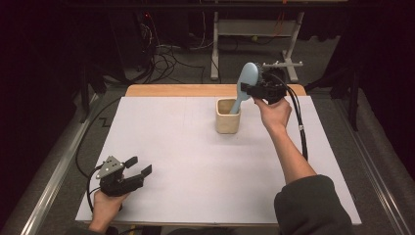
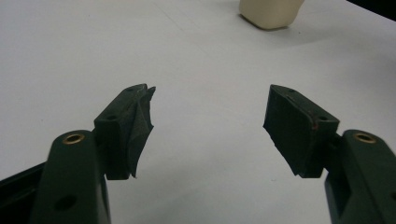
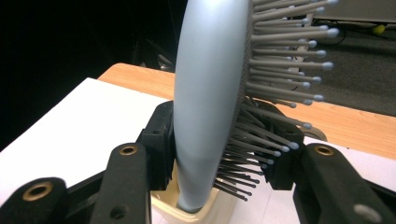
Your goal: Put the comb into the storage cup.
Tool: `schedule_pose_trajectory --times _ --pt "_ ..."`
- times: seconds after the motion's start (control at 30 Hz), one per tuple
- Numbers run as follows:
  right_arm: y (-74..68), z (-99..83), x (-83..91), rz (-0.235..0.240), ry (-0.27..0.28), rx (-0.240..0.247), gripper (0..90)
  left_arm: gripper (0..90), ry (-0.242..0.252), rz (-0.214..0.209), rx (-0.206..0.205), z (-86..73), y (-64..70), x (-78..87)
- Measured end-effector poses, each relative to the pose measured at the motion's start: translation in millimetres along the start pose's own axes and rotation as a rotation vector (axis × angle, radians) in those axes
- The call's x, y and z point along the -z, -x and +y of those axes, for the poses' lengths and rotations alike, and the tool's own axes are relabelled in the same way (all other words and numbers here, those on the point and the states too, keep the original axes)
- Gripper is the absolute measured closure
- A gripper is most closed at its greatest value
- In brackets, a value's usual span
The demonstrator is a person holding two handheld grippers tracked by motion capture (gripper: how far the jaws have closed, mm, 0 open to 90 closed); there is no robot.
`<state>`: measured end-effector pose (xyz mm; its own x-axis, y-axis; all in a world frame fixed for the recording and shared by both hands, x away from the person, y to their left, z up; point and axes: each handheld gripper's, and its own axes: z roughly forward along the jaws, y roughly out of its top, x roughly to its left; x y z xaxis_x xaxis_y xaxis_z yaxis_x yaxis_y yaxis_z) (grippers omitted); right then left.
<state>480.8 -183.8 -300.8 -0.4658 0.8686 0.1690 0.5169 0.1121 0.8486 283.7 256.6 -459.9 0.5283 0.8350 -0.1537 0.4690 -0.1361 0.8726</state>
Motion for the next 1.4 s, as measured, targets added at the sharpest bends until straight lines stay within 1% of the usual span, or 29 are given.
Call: schedule_pose_trajectory --times 0.13,0.33,0.53,1.13,1.4 --pt "1.6 -2.0 -1.1 -0.004 -0.007 -0.004 54.0 32.7 0.000 0.000 -0.001 0.0 -0.1 0.0" --pt "-0.5 -2.4 -3.3 -0.002 -0.010 0.001 53.9 32.7 0.000 0.000 0.000 -0.1 0.0 -0.1" --pt "-2.7 -3.7 -7.2 -0.003 -0.018 0.011 53.8 33.1 0.008 0.010 0.003 0.0 -0.9 1.5" --pt "-10.0 -9.5 -18.7 -0.007 -0.057 0.046 53.3 33.0 0.005 0.008 -0.001 -0.4 -0.2 1.4" --pt "-12.1 -12.4 -24.2 -0.005 -0.070 0.047 53.0 33.1 0.005 0.007 -0.002 -0.6 -0.1 1.3"
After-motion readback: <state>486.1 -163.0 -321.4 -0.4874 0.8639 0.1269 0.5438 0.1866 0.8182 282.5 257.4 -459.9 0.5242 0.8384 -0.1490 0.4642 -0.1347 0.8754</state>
